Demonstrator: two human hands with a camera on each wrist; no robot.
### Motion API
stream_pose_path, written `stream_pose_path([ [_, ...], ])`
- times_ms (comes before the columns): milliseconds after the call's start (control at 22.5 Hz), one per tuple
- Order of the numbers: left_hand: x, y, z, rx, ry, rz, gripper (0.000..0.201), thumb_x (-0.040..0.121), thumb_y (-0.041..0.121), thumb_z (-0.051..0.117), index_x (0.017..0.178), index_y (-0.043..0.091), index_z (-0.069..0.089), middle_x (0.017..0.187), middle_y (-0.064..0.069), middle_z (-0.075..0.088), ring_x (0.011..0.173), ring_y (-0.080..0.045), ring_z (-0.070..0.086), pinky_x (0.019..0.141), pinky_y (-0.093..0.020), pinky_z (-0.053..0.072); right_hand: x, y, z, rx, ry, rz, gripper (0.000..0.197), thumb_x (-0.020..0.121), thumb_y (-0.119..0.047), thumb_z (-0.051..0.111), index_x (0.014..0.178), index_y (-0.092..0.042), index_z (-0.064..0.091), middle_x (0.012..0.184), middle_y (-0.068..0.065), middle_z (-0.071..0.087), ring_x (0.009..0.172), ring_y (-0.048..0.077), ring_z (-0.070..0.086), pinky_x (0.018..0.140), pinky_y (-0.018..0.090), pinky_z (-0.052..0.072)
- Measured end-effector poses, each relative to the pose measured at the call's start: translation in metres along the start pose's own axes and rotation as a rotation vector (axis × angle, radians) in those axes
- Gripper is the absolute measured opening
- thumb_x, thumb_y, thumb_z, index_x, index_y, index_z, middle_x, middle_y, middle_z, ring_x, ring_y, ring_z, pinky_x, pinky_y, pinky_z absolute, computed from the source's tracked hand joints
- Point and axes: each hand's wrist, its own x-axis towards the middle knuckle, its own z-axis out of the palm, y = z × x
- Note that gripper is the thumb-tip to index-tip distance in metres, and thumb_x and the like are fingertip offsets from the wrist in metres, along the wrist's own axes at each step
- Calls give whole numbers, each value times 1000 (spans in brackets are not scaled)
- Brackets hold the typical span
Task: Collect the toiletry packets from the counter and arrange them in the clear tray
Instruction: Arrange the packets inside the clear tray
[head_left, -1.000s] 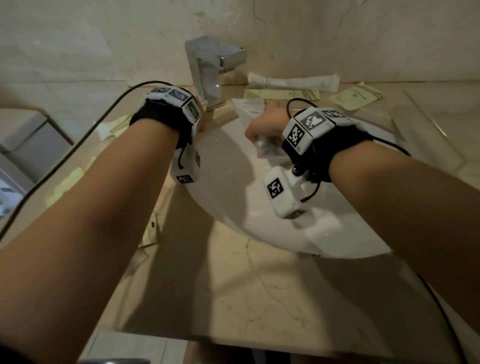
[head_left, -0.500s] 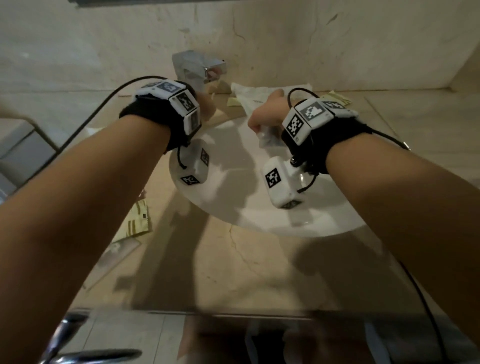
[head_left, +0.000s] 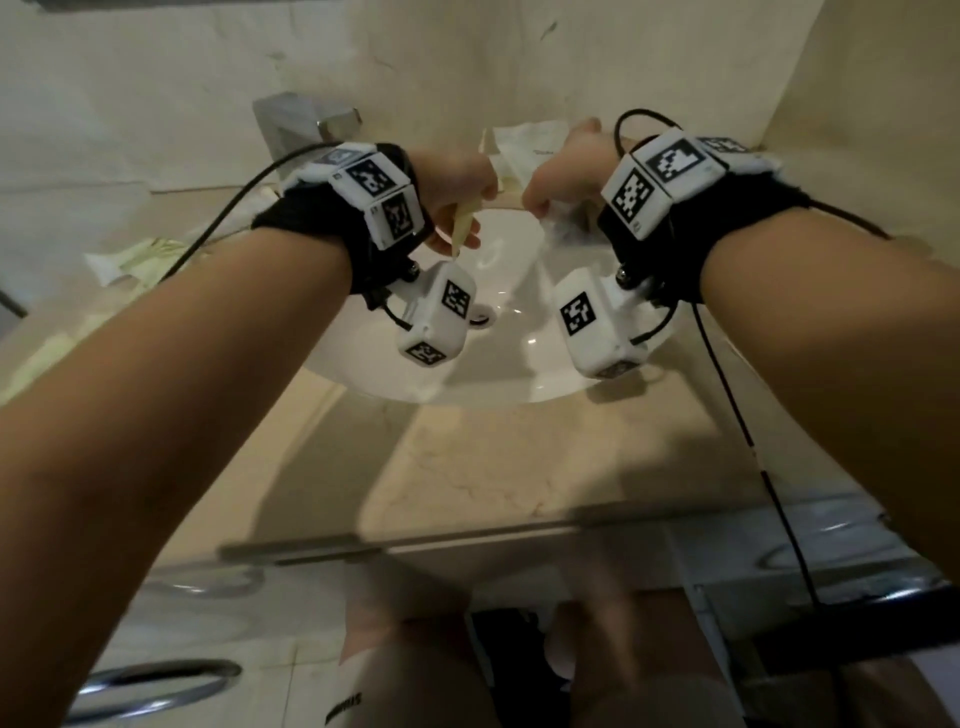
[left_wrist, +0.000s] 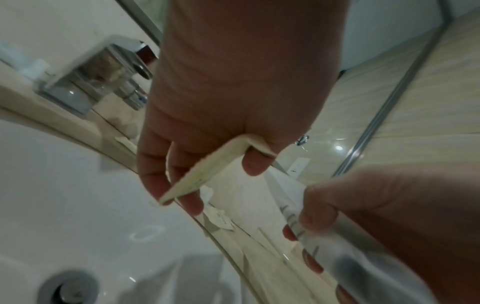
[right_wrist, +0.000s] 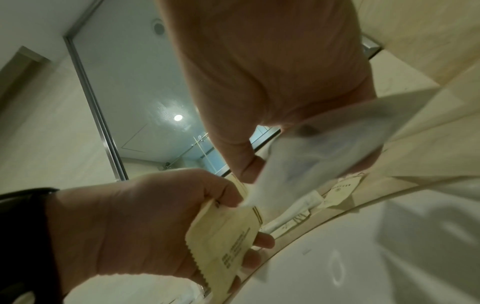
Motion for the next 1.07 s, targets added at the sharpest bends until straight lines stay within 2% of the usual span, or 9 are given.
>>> stream_pose_path([
  [178,-9,16,27,-13,-56,68,42,95,24,32,134,8,38,89,-5,53,74,-17,56,60,-30,44,-4,26,-6,11,10,33,49,95,-15,47,134,12,36,138,20,46,130,30,43,94,34,40],
  [267,-14,28,38,5,-101,112,42,95,23,32,134,7,39,89,-5,52,75,-17,56,62,-29,44,-9,43,-10,66,0,98,38,94,-16,49,124,6,44,113,18,56,121,30,50,80,31,37],
  [355,-17,37,47,8,-107,144,43,95,22,32,134,6,40,89,-5,52,75,-17,56,61,-29,44,-8,58,-15,88,1,136,23,91,-17,52,105,-3,43,77,10,45,91,26,56,69,30,39],
  [400,-18,41,53,10,-117,157,44,95,22,32,135,5,40,88,-5,51,74,-17,56,60,-29,43,-6,67,-16,94,4,161,21,89,-18,55,97,-3,41,71,8,41,74,23,51,60,30,38],
  [489,-20,50,67,25,-155,190,45,95,22,32,135,4,38,89,-4,51,74,-18,56,59,-29,43,-4,87,-18,117,40,237,22,81,-16,61,82,-3,43,67,7,42,57,19,44,48,28,35],
  [578,-22,58,80,44,-181,218,44,95,22,32,135,4,38,90,-4,52,75,-18,57,58,-28,43,-5,106,-19,150,69,300,23,74,-15,65,76,-6,44,65,7,44,53,19,44,46,26,35],
  [711,-24,71,97,36,-189,241,45,95,23,33,137,5,36,91,-5,53,74,-18,57,57,-29,43,-8,129,-22,196,62,360,30,75,-13,64,70,-9,34,66,6,44,55,17,43,48,27,34],
  [933,-37,94,129,33,-237,300,44,94,22,36,136,9,34,91,-5,54,74,-19,58,59,-29,44,-23,167,-27,223,121,422,31,75,-11,66,92,-12,40,68,4,44,59,16,46,52,27,39],
  [1066,-48,109,147,50,-268,340,46,93,22,37,137,10,34,91,-5,55,74,-19,59,60,-29,44,-38,192,-32,240,139,483,25,72,-13,68,78,-9,44,69,5,47,61,18,49,55,30,42],
])
